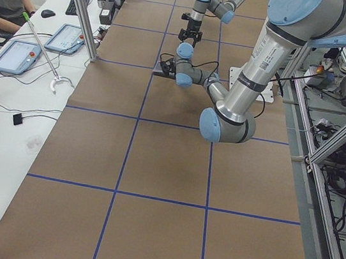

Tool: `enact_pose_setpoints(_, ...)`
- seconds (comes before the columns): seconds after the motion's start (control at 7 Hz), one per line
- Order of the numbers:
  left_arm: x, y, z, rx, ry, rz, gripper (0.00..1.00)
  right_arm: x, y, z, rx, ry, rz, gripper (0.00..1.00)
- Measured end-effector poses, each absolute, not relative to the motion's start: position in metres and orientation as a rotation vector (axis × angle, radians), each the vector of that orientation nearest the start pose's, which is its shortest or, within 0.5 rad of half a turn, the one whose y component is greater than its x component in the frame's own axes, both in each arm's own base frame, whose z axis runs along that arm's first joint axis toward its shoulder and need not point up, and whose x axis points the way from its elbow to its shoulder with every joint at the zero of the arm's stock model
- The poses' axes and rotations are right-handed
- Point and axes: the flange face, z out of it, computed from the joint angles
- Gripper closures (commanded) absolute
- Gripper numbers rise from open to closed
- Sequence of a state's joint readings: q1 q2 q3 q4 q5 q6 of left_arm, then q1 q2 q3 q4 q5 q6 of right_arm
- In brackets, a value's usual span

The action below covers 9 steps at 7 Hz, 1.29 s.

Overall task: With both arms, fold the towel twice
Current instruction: 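Lower the left gripper and grasp the strip's far end, then lift the strip's end with the left gripper and fold it toward the far side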

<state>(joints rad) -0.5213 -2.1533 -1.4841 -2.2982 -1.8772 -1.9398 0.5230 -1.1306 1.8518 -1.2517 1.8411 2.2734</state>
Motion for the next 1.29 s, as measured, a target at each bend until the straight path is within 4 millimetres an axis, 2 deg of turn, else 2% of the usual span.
enact_pose_setpoints(0.43, 0.574, -0.404, 0.263, -0.206, 1.205, -0.560, 0.54, -0.472, -0.399, 0.252, -0.351, -1.051, 0.969, 0.00)
enact_pose_setpoints(0.86, 0.576, -0.382, 0.271, -0.209, 1.193, -0.546, 0.57, -0.443, -0.431, 0.262, -0.337, -1.042, 0.991, 0.00)
enact_pose_setpoints(1.0, 0.576, -0.380, 0.271, -0.210, 1.193, -0.544, 0.60, -0.437, -0.441, 0.268, -0.314, -1.034, 0.981, 0.00)
enact_pose_setpoints(1.14, 0.577, -0.379, 0.270, -0.211, 1.193, -0.542, 0.68, -0.433, -0.451, 0.276, -0.290, -1.023, 0.969, 0.00)
enact_pose_setpoints(1.29, 0.578, -0.377, 0.270, -0.211, 1.194, -0.542, 0.82, -0.429, -0.457, 0.282, -0.276, -1.013, 0.965, 0.00)
